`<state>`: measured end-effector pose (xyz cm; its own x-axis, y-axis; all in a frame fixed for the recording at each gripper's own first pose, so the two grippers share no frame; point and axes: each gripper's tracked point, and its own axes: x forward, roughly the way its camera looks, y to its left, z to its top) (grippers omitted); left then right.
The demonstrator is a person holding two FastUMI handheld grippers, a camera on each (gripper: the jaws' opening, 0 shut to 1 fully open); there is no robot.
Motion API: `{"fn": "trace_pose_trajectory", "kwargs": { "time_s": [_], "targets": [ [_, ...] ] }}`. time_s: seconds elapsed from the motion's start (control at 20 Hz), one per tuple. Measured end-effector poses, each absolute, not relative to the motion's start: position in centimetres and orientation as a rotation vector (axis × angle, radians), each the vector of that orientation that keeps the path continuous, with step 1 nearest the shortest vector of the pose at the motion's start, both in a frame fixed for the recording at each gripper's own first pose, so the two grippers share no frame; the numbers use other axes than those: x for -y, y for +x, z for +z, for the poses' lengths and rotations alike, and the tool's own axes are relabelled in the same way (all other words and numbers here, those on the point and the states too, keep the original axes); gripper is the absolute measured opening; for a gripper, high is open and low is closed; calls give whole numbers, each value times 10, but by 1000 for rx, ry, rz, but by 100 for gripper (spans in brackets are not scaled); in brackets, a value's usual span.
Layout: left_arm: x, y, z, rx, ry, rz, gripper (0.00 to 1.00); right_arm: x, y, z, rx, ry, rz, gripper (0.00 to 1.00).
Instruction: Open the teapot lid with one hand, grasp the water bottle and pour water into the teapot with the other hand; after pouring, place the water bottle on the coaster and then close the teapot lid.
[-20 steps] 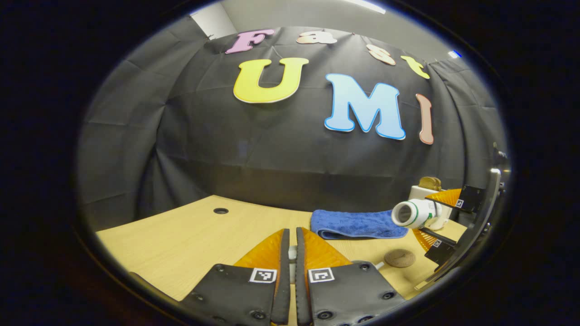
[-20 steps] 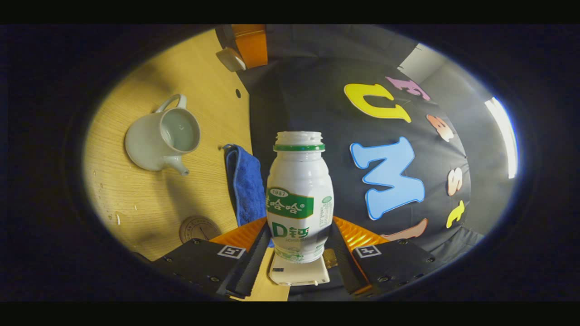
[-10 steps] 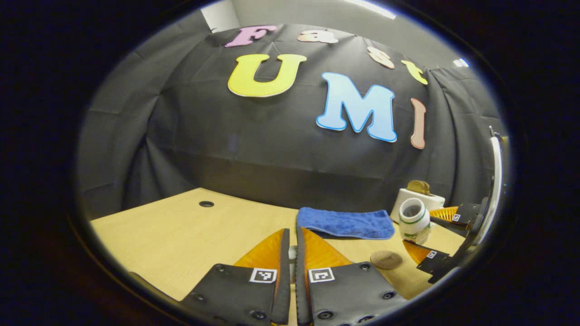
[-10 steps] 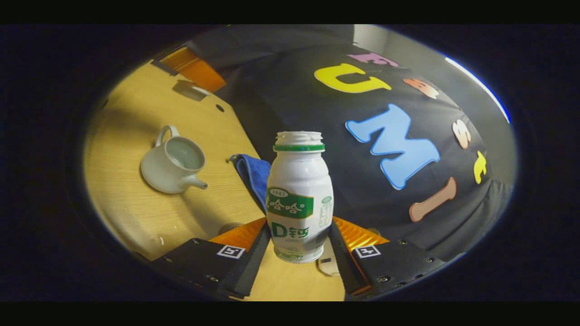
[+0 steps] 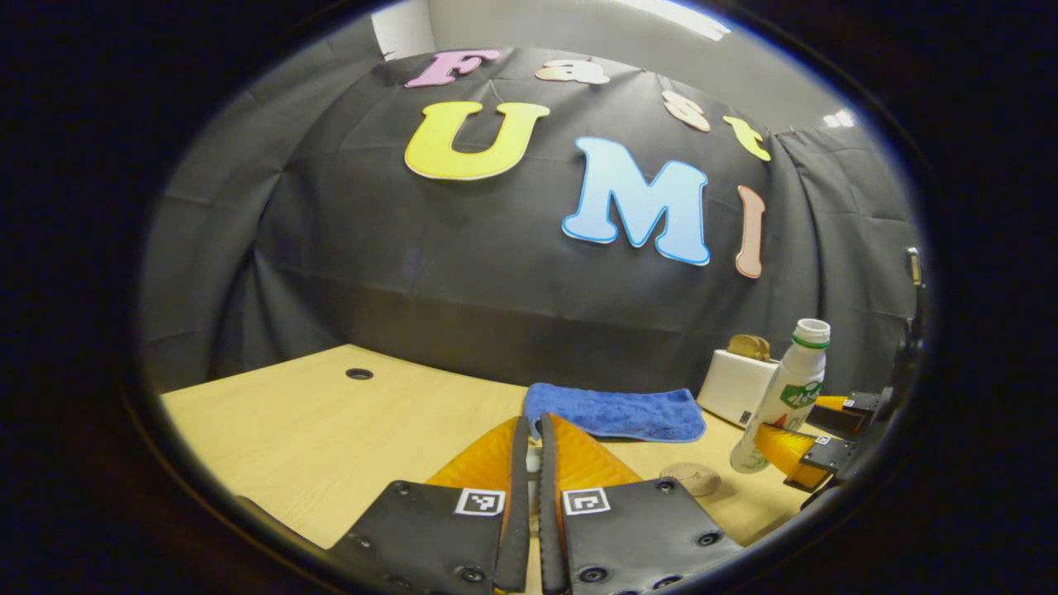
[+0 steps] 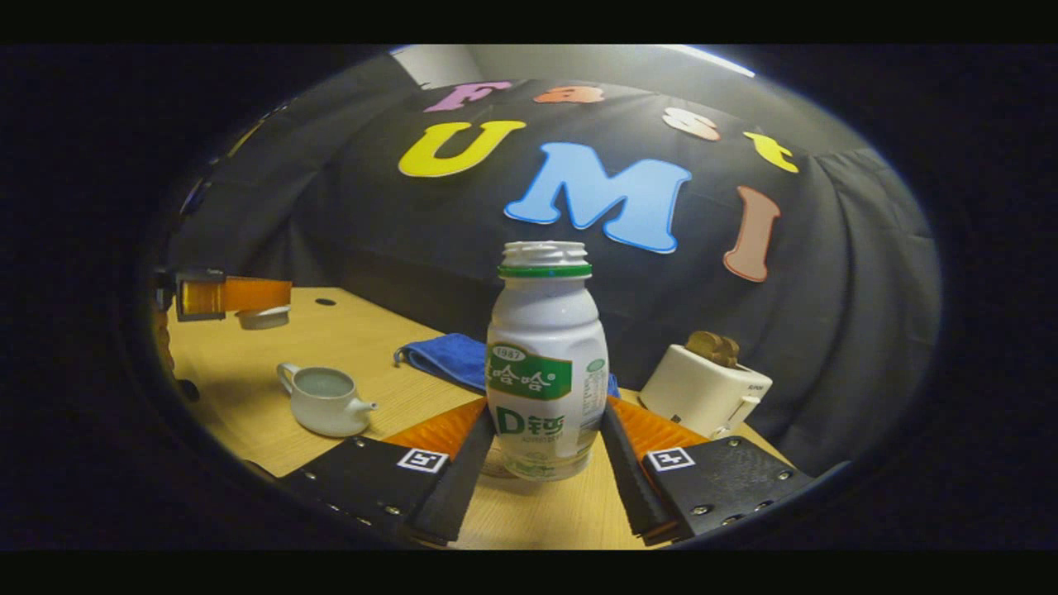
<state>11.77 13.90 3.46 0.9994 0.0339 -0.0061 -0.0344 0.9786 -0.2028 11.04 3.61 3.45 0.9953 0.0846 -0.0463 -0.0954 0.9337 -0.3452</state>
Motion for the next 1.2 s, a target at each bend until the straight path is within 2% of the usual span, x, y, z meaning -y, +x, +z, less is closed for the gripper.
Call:
{"fn": "trace_pose_trajectory", "kwargs": {
  "time_s": [0.05,0.1,0.2,0.35,0.4,0.75,0.95,1.0,1.15,1.2],
  "targets": [
    [-138,118,34,0,-198,35,15,-32,110,35,-27,-362,85,73],
    [-137,118,33,1,-185,37,12,-27,107,35,-21,-359,76,73],
    [-134,122,29,-10,-152,43,15,-15,109,33,-25,-305,65,73],
    [-128,123,26,-25,-114,42,15,-10,108,33,-20,-273,57,72],
    [-125,123,27,-22,-113,35,12,-11,107,35,-17,-268,62,73],
    [-123,126,25,-27,-107,34,12,-13,108,33,-18,-242,85,73],
    [-123,125,24,-26,-108,37,12,-13,107,34,-16,-263,86,73],
    [-124,125,23,-27,-106,39,15,-12,107,35,-16,-286,79,72],
    [-126,124,26,-21,-107,44,15,-9,108,45,4,-373,53,73],
    [-126,124,26,-19,-112,43,12,-7,108,49,11,-401,44,73]
  ]
}}
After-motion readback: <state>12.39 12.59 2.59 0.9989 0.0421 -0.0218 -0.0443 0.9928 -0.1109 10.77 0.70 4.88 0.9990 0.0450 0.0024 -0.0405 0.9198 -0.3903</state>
